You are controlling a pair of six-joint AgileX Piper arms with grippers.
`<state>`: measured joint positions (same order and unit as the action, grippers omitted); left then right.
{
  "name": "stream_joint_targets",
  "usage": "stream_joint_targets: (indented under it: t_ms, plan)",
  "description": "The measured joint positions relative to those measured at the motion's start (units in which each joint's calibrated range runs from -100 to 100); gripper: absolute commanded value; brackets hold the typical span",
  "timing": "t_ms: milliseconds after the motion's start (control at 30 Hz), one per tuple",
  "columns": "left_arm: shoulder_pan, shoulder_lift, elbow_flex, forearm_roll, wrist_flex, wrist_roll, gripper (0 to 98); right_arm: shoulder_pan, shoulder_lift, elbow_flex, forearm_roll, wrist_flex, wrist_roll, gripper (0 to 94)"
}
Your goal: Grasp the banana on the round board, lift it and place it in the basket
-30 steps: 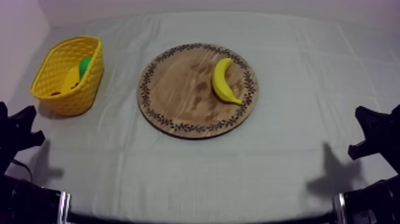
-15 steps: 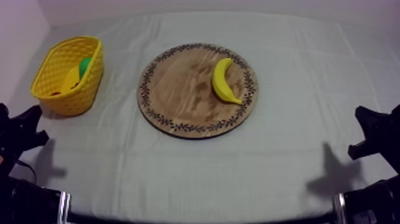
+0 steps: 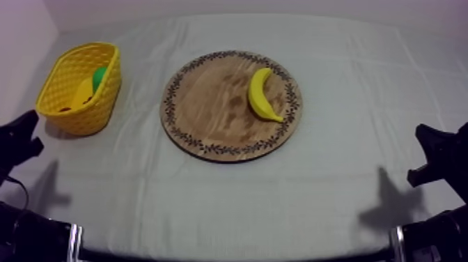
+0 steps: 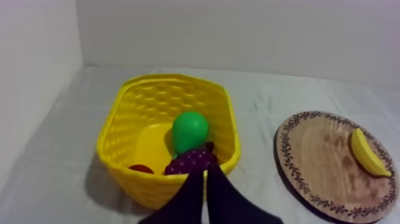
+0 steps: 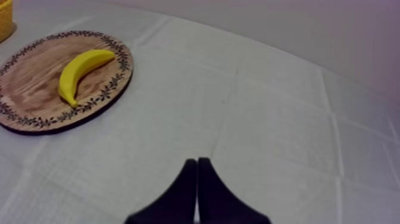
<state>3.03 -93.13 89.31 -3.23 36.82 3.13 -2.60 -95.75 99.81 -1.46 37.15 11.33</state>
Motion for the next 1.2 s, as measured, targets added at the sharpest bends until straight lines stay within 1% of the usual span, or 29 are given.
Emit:
stream_joint_targets:
  t_ms: [267,433,567,700,967,1200]
  plan:
    - [0.7,12.4,-15.2,-0.26,2.0,0.8,0.0,0.0,0.0,0.0,0.0,0.0,0.0,0.3]
    - [1.9,21.7,-26.1,-0.55,5.5,-0.1,0.0,0.0,0.0,0.0,0.0,0.0,0.0,0.3]
    - [3.3,29.4,-35.3,-1.16,8.8,0.1,0.0,0.0,0.0,0.0,0.0,0.0,0.0,0.3]
    - [5.4,37.5,-45.2,-2.08,13.4,1.5,0.0,0.0,0.0,0.0,0.0,0.0,0.0,0.3]
    - [10.2,54.7,-66.8,-3.40,25.0,5.2,0.0,0.0,0.0,0.0,0.0,0.0,0.0,0.3]
    - [14.5,68.3,-82.9,-4.76,28.5,8.3,0.0,0.0,0.0,0.0,0.0,0.0,0.0,0.3]
